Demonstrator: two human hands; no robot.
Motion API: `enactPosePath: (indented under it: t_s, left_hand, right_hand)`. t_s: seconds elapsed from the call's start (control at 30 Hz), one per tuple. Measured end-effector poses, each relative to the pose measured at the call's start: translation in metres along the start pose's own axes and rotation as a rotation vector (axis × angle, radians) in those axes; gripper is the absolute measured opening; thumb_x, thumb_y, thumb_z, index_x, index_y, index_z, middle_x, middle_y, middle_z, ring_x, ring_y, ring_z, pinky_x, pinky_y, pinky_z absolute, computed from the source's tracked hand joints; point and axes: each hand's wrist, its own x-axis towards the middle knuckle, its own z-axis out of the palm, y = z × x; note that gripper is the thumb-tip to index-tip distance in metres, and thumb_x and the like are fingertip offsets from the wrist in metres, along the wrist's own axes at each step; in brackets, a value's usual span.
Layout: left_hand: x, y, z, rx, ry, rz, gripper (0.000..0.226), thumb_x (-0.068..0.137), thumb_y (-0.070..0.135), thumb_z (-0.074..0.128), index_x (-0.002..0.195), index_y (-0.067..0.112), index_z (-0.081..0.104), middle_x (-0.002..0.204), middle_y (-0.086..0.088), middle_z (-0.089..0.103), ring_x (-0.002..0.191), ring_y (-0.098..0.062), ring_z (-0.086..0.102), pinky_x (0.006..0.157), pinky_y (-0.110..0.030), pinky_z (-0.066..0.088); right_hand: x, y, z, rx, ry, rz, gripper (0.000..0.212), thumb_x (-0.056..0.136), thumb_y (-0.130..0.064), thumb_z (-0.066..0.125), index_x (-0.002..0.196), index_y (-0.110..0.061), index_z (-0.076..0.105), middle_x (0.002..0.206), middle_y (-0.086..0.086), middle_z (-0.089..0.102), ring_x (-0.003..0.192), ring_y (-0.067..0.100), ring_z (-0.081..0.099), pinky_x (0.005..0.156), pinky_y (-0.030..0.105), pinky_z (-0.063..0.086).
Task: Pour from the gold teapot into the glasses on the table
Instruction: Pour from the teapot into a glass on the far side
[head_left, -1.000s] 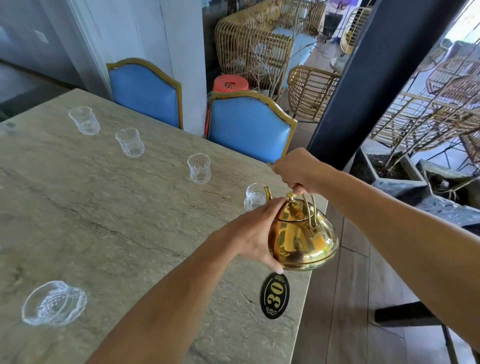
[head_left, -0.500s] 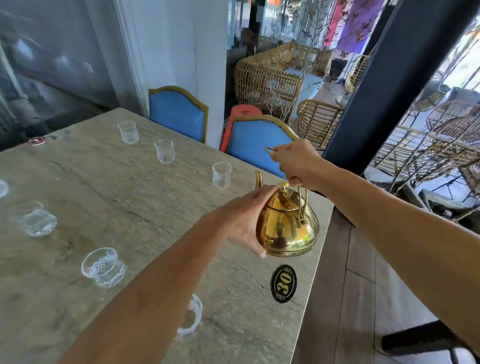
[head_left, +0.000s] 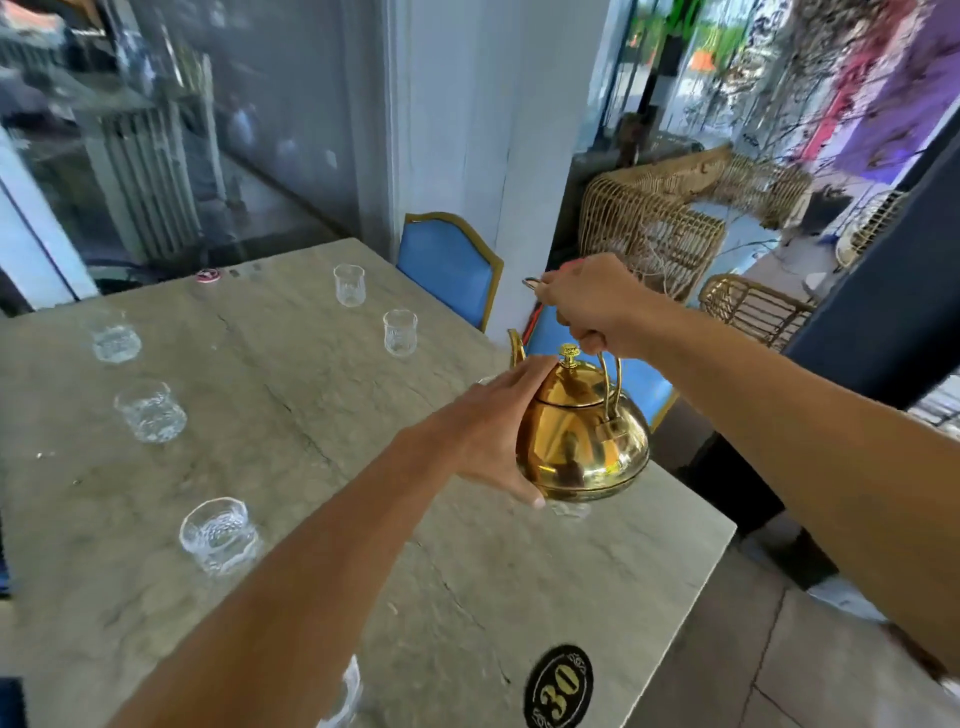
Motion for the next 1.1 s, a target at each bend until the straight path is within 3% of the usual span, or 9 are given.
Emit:
enactPosePath:
  t_s: [0.2, 0.33, 0.53, 0.73, 0.93, 1.1]
  left_hand:
    - [0.035, 0.012, 0.004, 0.028, 0.08, -0.09, 0.145, 0.056, 0.049, 0.099, 0.161, 0.025, 0.001, 0.167, 0.005, 0.014, 0.148, -0.022, 0.031, 0.119, -0.047, 0.029]
    - [0.05, 0.021, 0.006, 0.047, 0.12, -0.138, 0.147, 0.057, 0.053, 0.097, 0.162, 0.025, -0.002, 0.169, 0.003, 0.009, 0.151, -0.022, 0.025, 0.121, -0.05, 0.027]
    - [0.073, 0.027, 0.013, 0.083, 0.143, -0.142, 0.154, 0.053, 0.061, 0.095, 0.161, 0.027, -0.01, 0.172, 0.003, -0.002, 0.156, -0.027, 0.02, 0.123, -0.054, 0.025]
    - [0.104, 0.035, 0.038, 0.044, 0.17, -0.174, 0.153, 0.056, 0.059, 0.095, 0.162, 0.026, -0.01, 0.172, -0.001, -0.009, 0.158, -0.028, 0.012, 0.123, -0.054, 0.023]
    - [0.149, 0.023, 0.07, -0.016, 0.244, -0.249, 0.149, 0.05, 0.057, 0.097, 0.161, 0.024, 0.003, 0.162, 0.003, 0.019, 0.147, -0.021, 0.032, 0.117, -0.053, 0.038]
    - [0.192, 0.017, 0.106, -0.062, 0.288, -0.382, 0.151, 0.048, 0.058, 0.097, 0.161, 0.024, 0.003, 0.16, 0.004, 0.021, 0.146, -0.021, 0.034, 0.115, -0.053, 0.04]
  right_hand:
    - [0.03, 0.007, -0.02, 0.059, -0.091, -0.078, 0.04, 0.092, -0.01, 0.055, 0.124, 0.014, 0.057, 0.058, 0.004, 0.038, 0.037, 0.01, 0.031, 0.029, 0.013, 0.025]
    - [0.043, 0.006, -0.036, 0.074, -0.169, -0.087, 0.049, 0.094, -0.005, 0.052, 0.136, 0.015, 0.04, 0.061, 0.004, 0.025, 0.039, 0.01, 0.016, 0.043, 0.023, 0.016]
    - [0.044, 0.013, -0.062, 0.096, -0.15, -0.147, 0.043, 0.094, -0.007, 0.055, 0.131, 0.013, 0.048, 0.057, 0.001, 0.026, 0.044, 0.012, 0.017, 0.044, 0.024, 0.017]
    - [0.065, 0.036, -0.074, 0.023, -0.16, -0.185, 0.03, 0.097, -0.012, 0.058, 0.124, -0.003, 0.066, 0.06, 0.006, 0.031, 0.038, 0.011, 0.021, 0.038, 0.02, 0.022]
    - [0.118, 0.07, -0.08, -0.016, -0.297, -0.205, 0.035, 0.098, -0.013, 0.057, 0.132, -0.013, 0.064, 0.055, 0.003, 0.035, 0.032, 0.008, 0.025, 0.035, 0.018, 0.025]
    - [0.163, 0.099, -0.08, -0.083, -0.425, -0.258, 0.04, 0.098, -0.013, 0.056, 0.137, -0.016, 0.061, 0.048, -0.002, 0.04, 0.027, 0.005, 0.027, 0.033, 0.018, 0.026]
